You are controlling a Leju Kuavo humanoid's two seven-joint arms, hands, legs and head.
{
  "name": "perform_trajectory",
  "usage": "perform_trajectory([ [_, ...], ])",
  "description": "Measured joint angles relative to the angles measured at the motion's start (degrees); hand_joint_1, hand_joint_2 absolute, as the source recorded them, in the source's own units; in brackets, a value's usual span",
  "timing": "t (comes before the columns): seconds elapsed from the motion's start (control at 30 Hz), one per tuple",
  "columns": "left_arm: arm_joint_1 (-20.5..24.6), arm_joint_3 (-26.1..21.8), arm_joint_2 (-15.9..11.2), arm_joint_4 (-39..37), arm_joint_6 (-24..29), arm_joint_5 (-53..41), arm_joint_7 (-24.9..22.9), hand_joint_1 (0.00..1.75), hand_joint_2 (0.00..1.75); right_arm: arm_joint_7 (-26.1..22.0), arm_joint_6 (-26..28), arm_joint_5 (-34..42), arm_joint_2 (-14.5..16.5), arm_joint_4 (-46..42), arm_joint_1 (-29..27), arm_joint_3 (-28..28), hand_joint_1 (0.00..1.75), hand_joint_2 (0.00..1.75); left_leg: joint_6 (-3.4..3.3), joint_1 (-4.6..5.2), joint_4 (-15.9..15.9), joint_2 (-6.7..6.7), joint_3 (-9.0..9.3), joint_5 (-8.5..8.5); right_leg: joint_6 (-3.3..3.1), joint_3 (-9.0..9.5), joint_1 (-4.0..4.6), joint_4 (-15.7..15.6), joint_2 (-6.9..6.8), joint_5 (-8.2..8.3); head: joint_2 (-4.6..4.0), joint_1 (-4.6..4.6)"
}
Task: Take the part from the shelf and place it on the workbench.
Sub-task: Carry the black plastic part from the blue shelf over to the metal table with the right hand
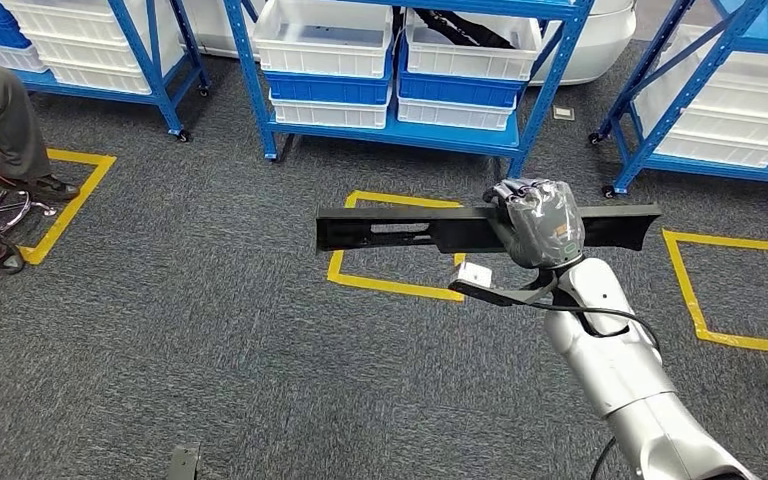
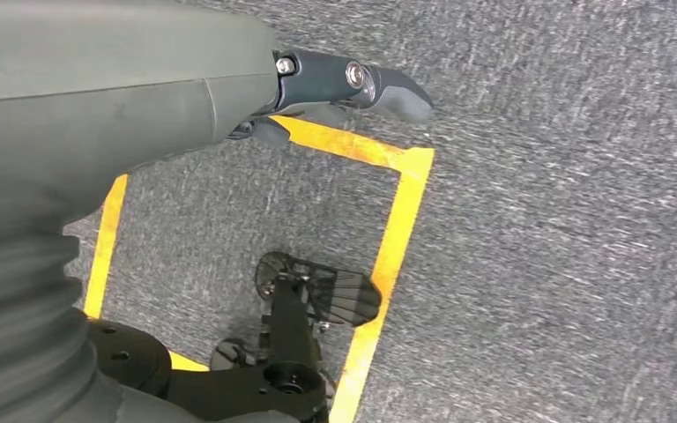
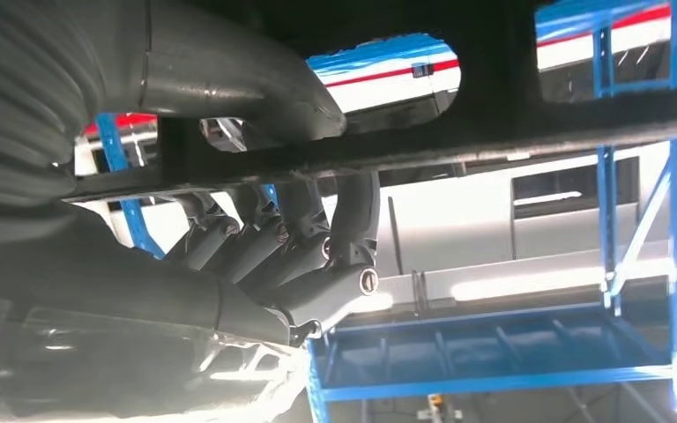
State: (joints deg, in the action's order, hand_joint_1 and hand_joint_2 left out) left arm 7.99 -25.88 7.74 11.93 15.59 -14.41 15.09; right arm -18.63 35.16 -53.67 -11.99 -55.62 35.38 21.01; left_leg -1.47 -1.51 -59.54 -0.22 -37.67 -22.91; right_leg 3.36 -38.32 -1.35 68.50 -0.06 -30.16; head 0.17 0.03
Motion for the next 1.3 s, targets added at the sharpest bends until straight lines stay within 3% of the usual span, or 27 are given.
perform_trajectory([
  [0.07, 0.1, 0.0, 0.0, 0.0, 0.0, 0.0, 0.0, 0.0, 1.75, 0.0, 0.1, -0.8, 0.0, 0.1, 0.1, 0.1, 1.75, 1.75, 0.78, 0.01, 0.0, -0.38, -0.75, 0.85, 0.04, 5.27, 0.07, -7.8, 1.06, 1.06, 0.01, -0.03],
  [0.1, 0.1, 0.0, 0.0, 0.0, 0.0, 0.0, -0.1, 0.0, 1.75, 0.0, 0.1, -1.0, 0.0, 0.2, 0.2, 0.1, 1.75, 1.75, 1.22, 0.1, 0.0, -0.59, -0.97, 1.23, -0.4, 6.55, 0.3, -9.9, 1.5, 1.39, 0.01, -0.06],
  [0.17, 0.1, 0.0, 0.1, 0.0, 0.0, 0.0, -0.2, 0.0, 1.75, 0.0, 0.2, -1.3, 0.0, 0.3, 0.2, 0.2, 1.75, 1.75, 1.93, 0.3, 0.4, -1.0, -1.15, 2.0, -1.57, 6.74, 0.96, -10.5, 1.5, 1.94, 0.01, -0.16],
  [0.23, 0.0, 0.0, 0.1, 0.0, 0.1, -0.1, -0.2, 0.0, 1.75, 0.0, 0.2, -1.4, 0.1, 0.5, 0.2, 0.3, 1.75, 1.75, 2.42, 0.11, 0.2, -1.17, -1.56, 2.15, -2.74, 6.43, 0.25, -10.5, 0.72, 2.72, 0.01, -0.25],
  [0.27, 0.0, 0.0, 0.1, 0.0, 0.1, -0.1, -0.3, 0.0, 1.75, 0.0, 0.2, -1.4, 0.2, 0.5, 0.2, 0.3, 1.75, 1.75, 2.59, -0.01, -1.1, -1.0, -2.22, 1.12, -3.41, 6.27, -0.06, -10.6, 0.31, 3.1, 0.01, -0.26],
  [0.33, 0.0, 0.0, 0.1, 0.0, 0.1, -0.1, -0.3, 0.0, 1.75, 0.0, 0.2, -1.4, 0.4, 0.5, 0.2, 0.3, 1.75, 1.75, 2.87, -0.15, -7.2, -0.49, -4.71, -3.06, -4.44, 5.83, -0.03, -10.7, -0.49, 3.66, 0.01, -0.31],
  [0.4, -0.1, 0.0, 0.1, 0.0, 0.2, -0.1, -0.3, 0.0, 1.75, 0.1, 0.3, -1.5, 0.5, 0.6, 0.2, 0.4, 1.75, 1.75, 3.17, -0.17, -14.5, -0.32, -7.35, -6.8, -4.96, 5.29, 0.43, -10.6, -1.25, 4.02, 0.01, -0.31],
  [0.43, -0.1, 0.0, 0.1, 0.0, 0.2, -0.1, -0.3, 0.0, 1.75, 0.1, 0.3, -1.7, 0.5, 0.7, 0.2, 0.4, 1.75, 1.75, 3.25, -0.17, -16.3, -0.25, -7.7, -7.43, -5.07, 5.05, 0.64, -10.6, -1.64, 4.17, 0.01, -0.32],
  [0.47, -0.2, 0.0, 0.1, 0.0, 0.2, -0.1, -0.4, 0.0, 1.75, 0.1, 0.3, -1.9, 0.6, 0.7, 0.2, 0.4, 1.75, 1.75, 3.19, -0.16, -15.7, -0.1, -6.79, -7.03, -5.08, 4.88, 0.81, -10.6, -2.02, 4.28, 0.01, -0.31],
  [0.5, -0.2, 0.0, 0.1, 0.0, 0.2, -0.1, -0.4, 0.0, 1.75, 0.1, 0.4, -2.1, 0.6, 0.7, 0.2, 0.4, 1.75, 1.75, 3.02, -0.15, -13.1, 0.21, -4.8, -5.91, -5.06, 4.79, 0.96, -10.6, -2.4, 4.36, 0.01, -0.32],
  [0.57, -0.1, 0.0, 0.0, 0.0, 0.1, -0.1, -0.4, 0.0, 1.75, 0.2, 0.5, -2.6, 0.6, 0.7, 0.2, 0.4, 1.75, 1.75, 2.18, 0.15, -5.2, 1.78, 0.41, -3.63, -4.89, 4.77, 1.38, -10.5, -3.13, 4.43, 0.0, -0.27],
  [0.6, -0.1, 0.0, 0.0, 0.0, 0.1, -0.1, -0.3, 0.0, 1.75, 0.3, 0.5, -2.7, 0.6, 0.7, 0.3, 0.4, 1.75, 1.75, 1.7, 0.39, -2.5, 2.39, 2.02, -3.05, -4.76, 4.74, 1.59, -10.5, -3.46, 4.48, 0.01, -0.23],
  [0.63, -0.1, 0.0, 0.0, 0.0, 0.0, -0.1, -0.3, 0.0, 1.75, 0.4, 0.5, -2.8, 0.7, 0.7, 0.3, 0.4, 1.75, 1.75, 1.24, 0.65, -1.0, 2.75, 2.75, -2.85, -4.54, 4.69, 1.76, -10.5, -3.81, 4.56, 0.01, -0.19],
  [0.7, -0.1, 0.0, -0.1, 0.0, 0.0, -0.1, -0.3, 0.0, 1.75, 0.5, 0.5, -2.8, 0.8, 0.7, 0.4, 0.5, 1.75, 1.75, 0.52, 0.88, -0.4, 2.13, 2.52, -2.44, -3.98, 4.61, 1.93, -10.6, -4.47, 4.77, 0.01, -0.18],
  [0.77, -0.1, 0.0, 0.0, 0.0, 0.0, 0.0, -0.3, 0.0, 1.75, 0.5, 0.5, -2.9, 0.9, 0.7, 0.5, 0.5, 1.75, 1.75, -0.15, 0.56, 0.5, 1.32, 2.65, -1.51, -3.5, 3.97, 1.85, -9.7, -3.63, 4.14, 0.01, -0.16],
  [0.8, -0.1, 0.0, 0.0, 0.0, 0.0, 0.0, -0.3, 0.0, 1.75, 0.5, 0.5, -2.9, 0.9, 0.8, 0.6, 0.5, 1.75, 1.75, -0.49, 0.35, 1.1, 0.89, 2.68, -1.0, -3.49, 3.03, 1.7, -7.9, -2.66, 3.04, 0.01, -0.1],
  [0.87, -0.1, 0.0, 0.0, 0.0, -0.1, 0.0, -0.3, 0.0, 1.75, 0.6, 0.4, -3.0, 0.9, 0.9, 0.5, 0.6, 1.75, 1.75, -0.79, 0.15, 1.5, -0.12, 2.28, -0.31, -3.6, -0.13, 1.13, -1.0, -0.8, -0.25, 0.01, -0.04],
  [0.93, -0.1, -0.1, 0.1, 0.0, -0.2, 0.1, -0.3, 0.0, 1.75, 0.6, 0.4, -3.1, 0.9, 1.2, 0.2, 0.8, 1.75, 1.75, -0.51, -0.01, 1.4, -1.3, 1.69, 0.08, -3.14, -2.63, 0.55, 4.9, -0.35, -2.27, 0.01, -0.04],
  [0.97, -0.2, -0.1, 0.1, 0.0, -0.2, 0.1, -0.3, 0.0, 1.75, 0.6, 0.4, -3.3, 0.9, 1.3, 0.1, 0.9, 1.75, 1.75, -0.25, -0.16, 1.4, -1.94, 1.46, 0.27, -2.54, -2.46, 0.2, 4.9, -0.3, -2.07, 0.01, -0.05],
  [1.0, -0.3, -0.2, 0.1, 0.0, -0.1, 0.2, -0.3, 0.0, 1.75, 0.7, 0.4, -3.5, 1.0, 1.5, 0.1, 1.1, 1.75, 1.75, 0.06, -0.37, 1.4, -2.56, 1.28, 0.45, -1.77, -1.14, -0.21, 2.6, -0.21, -1.08, 0.01, -0.05],
  [1.07, -0.3, -0.3, 0.1, 0.0, -0.1, 0.3, -0.3, 0.0, 1.75, 0.8, 0.4, -3.8, 1.1, 1.7, 0.0, 1.4, 1.75, 1.75, 0.86, -0.7, 1.3, -3.76, 0.97, 0.78, -0.25, 3.11, -0.97, -5.1, 0.89, 1.47, 0.0, -0.02],
  [1.1, -0.3, -0.4, 0.1, 0.0, -0.1, 0.3, -0.3, 0.0, 1.75, 0.8, 0.4, -4.0, 1.2, 1.8, 0.0, 1.5, 1.75, 1.75, 1.35, -0.73, 1.2, -4.28, 0.77, 0.92, -0.02, 4.7, -1.06, -8.2, 1.55, 2.33, 0.0, 0.05],
  [1.17, -0.4, -0.7, 0.0, 0.0, -0.1, 0.4, -0.3, 0.0, 1.75, 0.8, 0.5, -4.2, 1.5, 2.0, -0.2, 1.7, 1.75, 1.75, 2.27, -0.65, 1.4, -5.11, 0.31, 1.41, -0.55, 5.69, -0.84, -10.3, 2.19, 2.95, 0.0, 0.03],
  [1.23, -0.8, -0.9, -0.1, 0.0, 0.0, 0.6, -0.3, 0.0, 1.75, 0.9, 0.6, -4.5, 2.0, 2.1, -0.4, 1.9, 1.75, 1.75, 2.83, -0.91, 1.6, -5.49, 0.02, 1.86, -1.49, 5.57, -0.81, -10.2, 1.47, 3.45, 0.01, -0.12],
  [1.3, -1.2, -1.0, -0.3, 0.0, -0.1, 0.8, -0.3, 0.0, 1.75, 1.1, 0.7, -5.0, 2.8, 2.1, -0.4, 2.1, 1.75, 1.75, 3.03, -1.06, 0.0, -3.55, -0.73, 0.8, -2.33, 5.49, -0.77, -10.3, 0.84, 3.85, 0.01, -0.33],
])
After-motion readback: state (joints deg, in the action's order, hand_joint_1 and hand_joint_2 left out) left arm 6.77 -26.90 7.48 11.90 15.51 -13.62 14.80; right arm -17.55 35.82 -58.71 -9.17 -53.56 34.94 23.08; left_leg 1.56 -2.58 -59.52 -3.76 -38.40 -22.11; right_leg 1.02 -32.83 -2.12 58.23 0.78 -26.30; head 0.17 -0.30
